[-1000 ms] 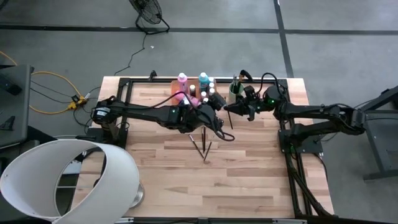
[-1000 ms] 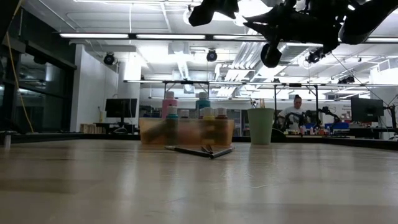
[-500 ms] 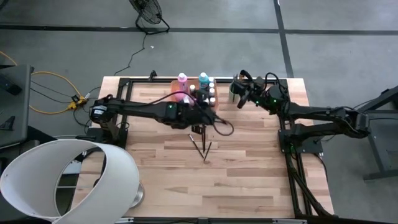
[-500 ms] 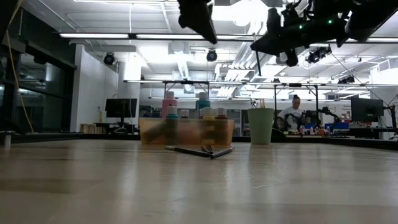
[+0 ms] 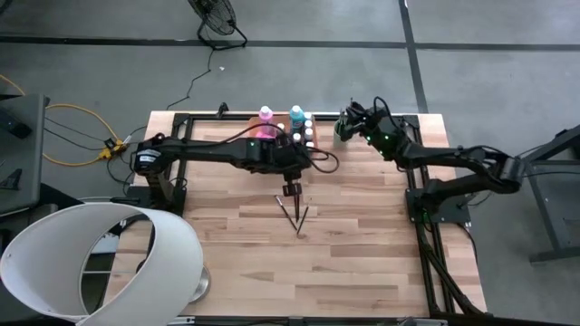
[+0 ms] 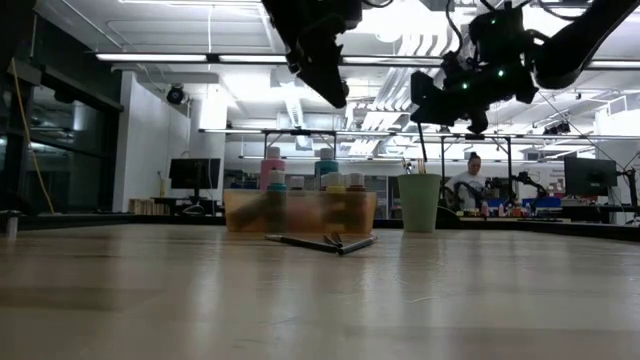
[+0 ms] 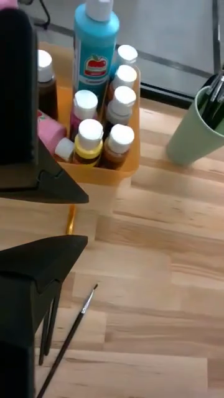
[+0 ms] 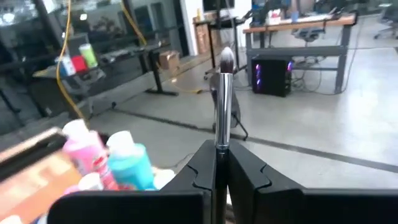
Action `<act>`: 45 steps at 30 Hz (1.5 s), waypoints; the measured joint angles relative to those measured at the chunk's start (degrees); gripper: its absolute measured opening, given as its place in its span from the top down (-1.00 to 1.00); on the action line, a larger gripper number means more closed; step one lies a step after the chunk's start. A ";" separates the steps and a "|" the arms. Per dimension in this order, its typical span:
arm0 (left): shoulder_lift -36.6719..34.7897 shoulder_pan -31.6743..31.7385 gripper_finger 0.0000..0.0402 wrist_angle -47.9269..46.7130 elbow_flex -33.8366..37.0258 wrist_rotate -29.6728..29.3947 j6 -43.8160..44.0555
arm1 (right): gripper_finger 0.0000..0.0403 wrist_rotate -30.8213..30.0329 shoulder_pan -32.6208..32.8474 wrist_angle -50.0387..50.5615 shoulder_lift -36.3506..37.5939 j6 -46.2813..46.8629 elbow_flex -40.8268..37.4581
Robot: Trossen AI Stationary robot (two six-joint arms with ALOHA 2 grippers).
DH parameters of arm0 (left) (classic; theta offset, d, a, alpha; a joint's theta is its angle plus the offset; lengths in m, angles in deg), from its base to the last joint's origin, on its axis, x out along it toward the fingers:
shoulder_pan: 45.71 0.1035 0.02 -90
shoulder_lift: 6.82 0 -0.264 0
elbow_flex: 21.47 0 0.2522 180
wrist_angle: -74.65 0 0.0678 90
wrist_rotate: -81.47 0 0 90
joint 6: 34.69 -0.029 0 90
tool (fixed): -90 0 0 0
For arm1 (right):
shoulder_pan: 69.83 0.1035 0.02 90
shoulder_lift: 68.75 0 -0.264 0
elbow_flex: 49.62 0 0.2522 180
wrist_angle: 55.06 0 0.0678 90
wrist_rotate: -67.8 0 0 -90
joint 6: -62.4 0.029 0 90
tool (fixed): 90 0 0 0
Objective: Pick & Place Paint Supplies
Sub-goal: Put the silver paint brush into the green cup
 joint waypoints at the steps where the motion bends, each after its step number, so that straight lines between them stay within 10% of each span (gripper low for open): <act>1: 0.00 0.28 0.56 0.12 0.10 0.28 0.12 | 0.94 -0.03 -0.52 -1.58 -0.89 -0.01 0.01; 17: 0.00 0.37 0.56 0.07 1.14 4.97 7.13 | 0.92 1.33 -4.73 -8.22 -10.54 0.03 0.00; 33: 0.00 0.39 0.56 -4.77 1.14 4.76 7.31 | 0.26 2.31 -4.33 -5.76 -8.17 -0.62 0.00; 45: 0.00 3.34 0.56 -6.42 12.31 20.46 -13.82 | 0.17 21.12 -3.61 14.44 7.97 5.68 -0.02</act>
